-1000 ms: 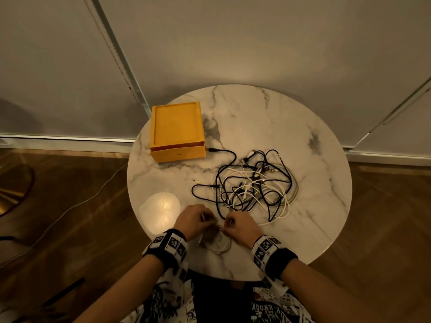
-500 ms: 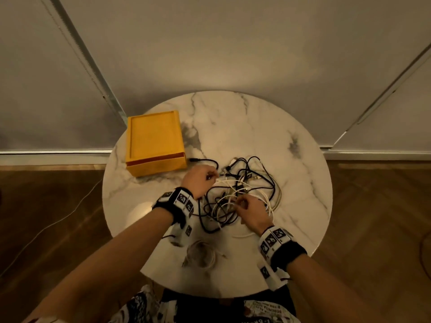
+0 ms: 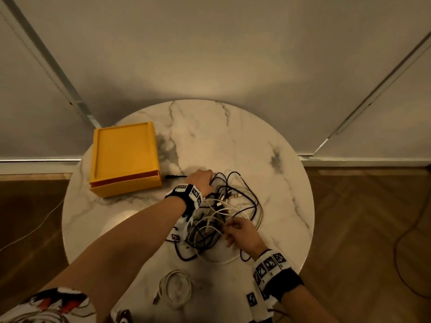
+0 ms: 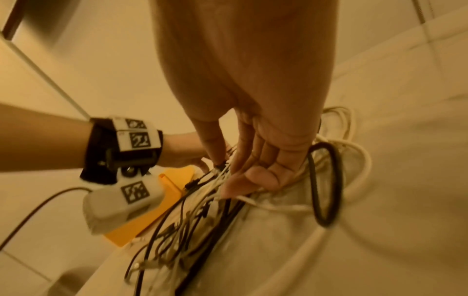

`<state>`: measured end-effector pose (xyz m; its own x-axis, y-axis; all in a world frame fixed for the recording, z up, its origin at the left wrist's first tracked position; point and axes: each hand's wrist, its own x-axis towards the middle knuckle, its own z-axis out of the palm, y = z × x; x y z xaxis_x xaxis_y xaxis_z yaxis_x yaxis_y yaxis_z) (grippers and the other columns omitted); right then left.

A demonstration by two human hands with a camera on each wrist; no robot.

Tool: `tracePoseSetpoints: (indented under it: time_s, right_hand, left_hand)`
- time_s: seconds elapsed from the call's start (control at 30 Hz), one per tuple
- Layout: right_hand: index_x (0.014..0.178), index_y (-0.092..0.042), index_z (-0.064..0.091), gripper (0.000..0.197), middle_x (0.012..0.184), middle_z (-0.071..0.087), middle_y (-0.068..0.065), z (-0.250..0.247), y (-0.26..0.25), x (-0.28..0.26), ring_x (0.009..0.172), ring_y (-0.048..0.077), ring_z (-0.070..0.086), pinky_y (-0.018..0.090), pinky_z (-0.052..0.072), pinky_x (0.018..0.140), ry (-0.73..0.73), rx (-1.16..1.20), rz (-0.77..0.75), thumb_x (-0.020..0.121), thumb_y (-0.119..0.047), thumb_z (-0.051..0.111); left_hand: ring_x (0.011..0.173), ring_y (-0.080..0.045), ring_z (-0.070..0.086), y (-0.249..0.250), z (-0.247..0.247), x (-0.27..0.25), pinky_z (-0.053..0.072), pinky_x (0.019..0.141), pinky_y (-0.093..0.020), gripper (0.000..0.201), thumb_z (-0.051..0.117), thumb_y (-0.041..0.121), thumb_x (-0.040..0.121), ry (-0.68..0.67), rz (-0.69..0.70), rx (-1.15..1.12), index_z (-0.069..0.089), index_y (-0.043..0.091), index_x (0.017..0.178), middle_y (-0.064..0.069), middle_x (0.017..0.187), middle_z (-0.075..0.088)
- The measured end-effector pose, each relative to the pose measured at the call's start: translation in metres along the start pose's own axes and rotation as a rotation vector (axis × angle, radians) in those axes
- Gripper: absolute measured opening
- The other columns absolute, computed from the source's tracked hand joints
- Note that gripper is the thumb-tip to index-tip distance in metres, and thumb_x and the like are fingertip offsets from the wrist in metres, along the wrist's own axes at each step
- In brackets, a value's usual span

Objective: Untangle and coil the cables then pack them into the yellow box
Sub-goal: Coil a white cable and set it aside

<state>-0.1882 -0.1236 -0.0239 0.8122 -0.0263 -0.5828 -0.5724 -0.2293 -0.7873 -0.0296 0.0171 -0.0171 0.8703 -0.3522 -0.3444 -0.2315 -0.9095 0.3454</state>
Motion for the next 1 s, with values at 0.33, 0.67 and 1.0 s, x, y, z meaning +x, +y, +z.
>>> tracePoseSetpoints:
  time_s: [0.33,0.67,1.0]
  right_hand:
    - [0.098,-0.016,0.066,0.018,0.087,0.068,-0.003,-0.054,-0.081,0.000,0.069,0.005,0.063,0.015,0.047,0.061,0.336,0.039,-0.434,0.085,-0.002,0.065]
    - [0.102,-0.008,0.074,0.046,0.104,0.073,0.008,-0.011,-0.128,-0.051,0.094,0.020,0.066,0.032,0.048,0.076,-0.036,0.368,-0.416,0.089,-0.048,0.055]
    - [0.080,0.004,0.070,0.025,0.053,0.057,0.006,0.004,-0.111,-0.070,0.052,0.018,0.053,0.028,0.048,0.063,0.060,0.278,-0.601,0.094,-0.012,0.057]
  left_hand:
    - [0.071,-0.017,0.071,0.015,-0.081,-0.062,0.053,0.056,-0.025,0.007,0.068,0.013,0.087,0.127,0.196,-0.665,0.070,0.017,0.082,-0.005,0.078,0.074]
    - [0.050,-0.011,0.050,0.020,-0.096,-0.137,0.034,0.052,-0.028,0.025,0.065,0.035,0.089,0.454,0.259,-0.540,0.070,0.019,0.071,0.000,0.053,0.057]
    - [0.056,-0.006,0.043,-0.019,-0.060,-0.189,0.034,0.058,-0.031,0.029,0.066,0.035,0.089,0.374,0.198,-0.625,0.063,0.019,0.066,0.003,0.056,0.050]
